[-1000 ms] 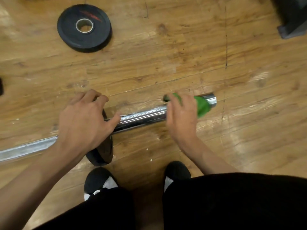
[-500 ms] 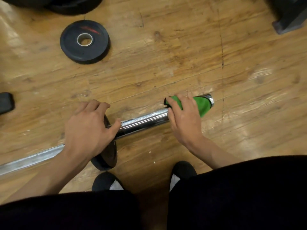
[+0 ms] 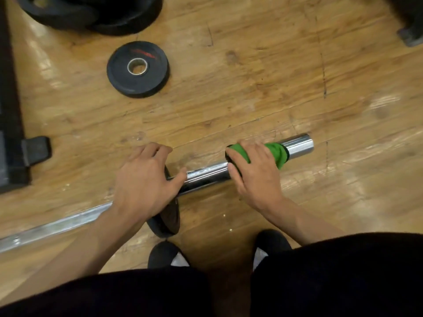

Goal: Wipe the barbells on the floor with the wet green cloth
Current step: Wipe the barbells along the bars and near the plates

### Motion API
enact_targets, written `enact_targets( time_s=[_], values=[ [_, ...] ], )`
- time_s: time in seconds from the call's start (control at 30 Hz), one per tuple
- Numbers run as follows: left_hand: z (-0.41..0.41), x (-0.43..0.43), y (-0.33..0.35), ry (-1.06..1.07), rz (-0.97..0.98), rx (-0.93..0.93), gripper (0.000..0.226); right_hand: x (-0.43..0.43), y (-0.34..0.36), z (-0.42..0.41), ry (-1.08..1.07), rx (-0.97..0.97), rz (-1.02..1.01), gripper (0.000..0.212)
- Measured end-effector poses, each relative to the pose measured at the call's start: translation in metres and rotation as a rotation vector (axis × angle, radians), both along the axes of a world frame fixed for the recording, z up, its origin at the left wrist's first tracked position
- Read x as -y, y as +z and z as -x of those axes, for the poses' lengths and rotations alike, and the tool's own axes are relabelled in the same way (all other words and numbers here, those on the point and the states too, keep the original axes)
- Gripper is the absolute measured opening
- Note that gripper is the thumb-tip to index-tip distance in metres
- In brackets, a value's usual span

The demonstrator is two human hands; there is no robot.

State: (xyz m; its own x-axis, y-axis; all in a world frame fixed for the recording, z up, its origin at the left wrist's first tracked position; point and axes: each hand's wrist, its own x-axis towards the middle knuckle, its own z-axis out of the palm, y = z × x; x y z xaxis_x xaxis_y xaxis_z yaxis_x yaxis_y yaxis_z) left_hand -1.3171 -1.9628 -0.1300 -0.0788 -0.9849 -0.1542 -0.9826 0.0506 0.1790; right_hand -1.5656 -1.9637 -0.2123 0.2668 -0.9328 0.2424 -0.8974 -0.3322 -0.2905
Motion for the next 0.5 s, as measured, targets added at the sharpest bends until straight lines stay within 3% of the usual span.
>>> enact_targets(
  time_s=[0.1,0.23,0.33,0.5],
  values=[
    [-0.003,0.000,0.003,-0.018,-0.028,0.026,0.067,0.017,0.002,0.029,0.224,-0.145,0.034,0.042],
    [-0.011,-0.016,0.011,-0.085,0.030,0.130,0.078,0.022,-0.002,0.076,-0.158,-0.103,0.018,0.048],
    [-0.015,-0.033,0.009,-0.170,0.022,0.138,0.081,0.012,-0.004,0.043,-0.348,-0.024,0.026,0.042],
    [-0.021,-0.036,-0.002,-0.222,0.094,0.072,0.065,-0.009,-0.001,-0.032,0.062,-0.075,0.052,0.044]
  ],
)
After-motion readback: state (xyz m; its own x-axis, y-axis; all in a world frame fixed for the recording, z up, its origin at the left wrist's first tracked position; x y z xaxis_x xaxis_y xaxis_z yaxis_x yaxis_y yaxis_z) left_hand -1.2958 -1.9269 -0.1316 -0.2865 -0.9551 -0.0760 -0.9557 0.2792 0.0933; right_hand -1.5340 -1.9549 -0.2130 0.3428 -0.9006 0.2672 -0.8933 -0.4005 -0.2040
